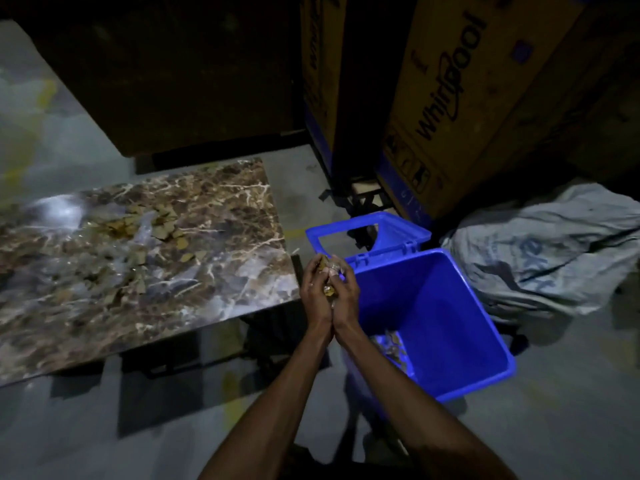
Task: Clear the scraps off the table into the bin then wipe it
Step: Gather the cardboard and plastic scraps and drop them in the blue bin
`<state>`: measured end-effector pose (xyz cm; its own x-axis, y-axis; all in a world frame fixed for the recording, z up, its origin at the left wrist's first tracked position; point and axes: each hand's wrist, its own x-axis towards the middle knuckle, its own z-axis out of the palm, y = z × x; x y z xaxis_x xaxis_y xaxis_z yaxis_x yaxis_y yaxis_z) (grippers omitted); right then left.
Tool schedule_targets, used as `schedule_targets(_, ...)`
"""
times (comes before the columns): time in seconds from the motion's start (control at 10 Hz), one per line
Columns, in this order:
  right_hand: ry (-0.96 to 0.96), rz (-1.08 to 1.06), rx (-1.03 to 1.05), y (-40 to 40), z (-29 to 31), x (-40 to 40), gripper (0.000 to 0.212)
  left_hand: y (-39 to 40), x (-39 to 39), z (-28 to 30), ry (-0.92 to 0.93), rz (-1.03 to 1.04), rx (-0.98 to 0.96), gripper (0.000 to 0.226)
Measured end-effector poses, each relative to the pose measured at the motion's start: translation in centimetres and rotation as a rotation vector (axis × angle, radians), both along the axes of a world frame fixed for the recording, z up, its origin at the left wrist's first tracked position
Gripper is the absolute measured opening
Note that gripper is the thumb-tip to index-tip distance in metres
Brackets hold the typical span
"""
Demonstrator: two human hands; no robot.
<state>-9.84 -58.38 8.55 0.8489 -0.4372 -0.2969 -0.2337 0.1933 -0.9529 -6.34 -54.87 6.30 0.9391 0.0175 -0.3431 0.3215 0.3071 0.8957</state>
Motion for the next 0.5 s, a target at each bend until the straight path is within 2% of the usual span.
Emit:
schedule_targets(0.1, 0.042, -0.036, 0.062, -5.6, -2.2, -3.0, 0.029, -4.6, -3.0, -2.1, 0.073, 0.052, 0.024, 0.034)
schedule_targets(0.2, 0.069, -0.095, 0.075, -10.1, -4.4, -4.4, 0.032, -9.9, -5.9, -2.7, 0.128, 0.067, -0.016, 0.033)
schedule_targets(0.3, 0.186, -0.149, 0.127, -14.6, -6.5, -6.8, 0.036, -13.8, -8.5, -3.6, 0.208, 0.052, -0.075, 0.032)
schedule_targets(0.4, 0.228, -0.118, 0.148, -17.4, -9.2, -8.3, 0.023, -16.2, -9.8, -5.4, 0.335, 0.05, -0.081, 0.031)
schedule_targets(0.5, 0.342, -0.135, 0.282, -20.0, -12.9, -9.0, 0.015, -17.3, -10.7, -8.7, 0.475, 0.008, -0.012, 0.028)
